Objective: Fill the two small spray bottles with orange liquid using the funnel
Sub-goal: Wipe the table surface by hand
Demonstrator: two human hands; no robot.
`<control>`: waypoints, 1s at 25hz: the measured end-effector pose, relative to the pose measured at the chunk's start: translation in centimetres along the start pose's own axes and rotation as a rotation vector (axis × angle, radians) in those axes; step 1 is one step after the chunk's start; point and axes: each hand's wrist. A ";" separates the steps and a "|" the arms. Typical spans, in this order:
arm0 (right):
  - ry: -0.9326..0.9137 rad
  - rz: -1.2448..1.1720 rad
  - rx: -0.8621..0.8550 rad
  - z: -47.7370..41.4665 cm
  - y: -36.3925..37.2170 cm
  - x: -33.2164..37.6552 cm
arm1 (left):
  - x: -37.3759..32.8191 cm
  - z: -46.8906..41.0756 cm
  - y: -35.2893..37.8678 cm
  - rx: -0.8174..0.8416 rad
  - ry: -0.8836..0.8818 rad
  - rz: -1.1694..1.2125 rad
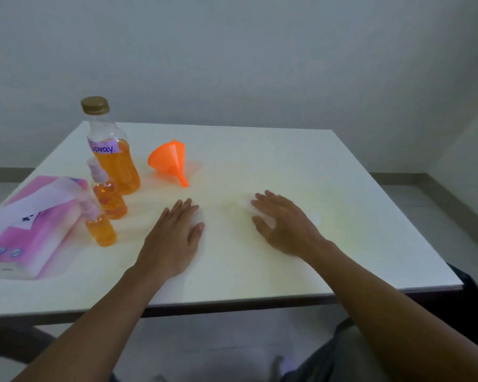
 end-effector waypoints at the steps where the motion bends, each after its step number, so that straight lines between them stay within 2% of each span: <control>1: -0.086 -0.034 0.081 -0.1 0.2 -0.2 | -0.1 -0.1 0.0 0.001 -0.008 0.001; 3: -0.178 -0.088 0.177 -0.6 0.5 -0.7 | -0.2 -0.1 0.0 -0.008 -0.018 -0.003; 6: -0.162 -0.148 0.215 -1.7 1.2 -1.6 | -0.2 0.0 0.1 -0.031 -0.017 -0.012; 11: -0.158 -0.178 0.203 -3.4 1.8 -2.2 | -0.1 -0.2 0.3 -0.050 -0.007 -0.003; 16: -0.121 -0.190 0.157 -0.6 0.0 -3.8 | 0.0 -0.2 0.4 -0.058 -0.011 0.003; 19: -0.039 -0.189 0.200 0.7 -1.2 -5.0 | -0.1 -0.2 0.4 -0.068 -0.014 0.004; 25: 0.229 0.027 0.164 -3.6 -1.3 -9.9 | -0.4 -0.1 0.3 -0.075 -0.018 0.006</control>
Point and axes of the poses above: each hand's wrist, its own z-axis away from the middle knuckle, its own y-axis out of the palm, x = y × z, and after that the axes turned 12 degrees about -y, right-handed
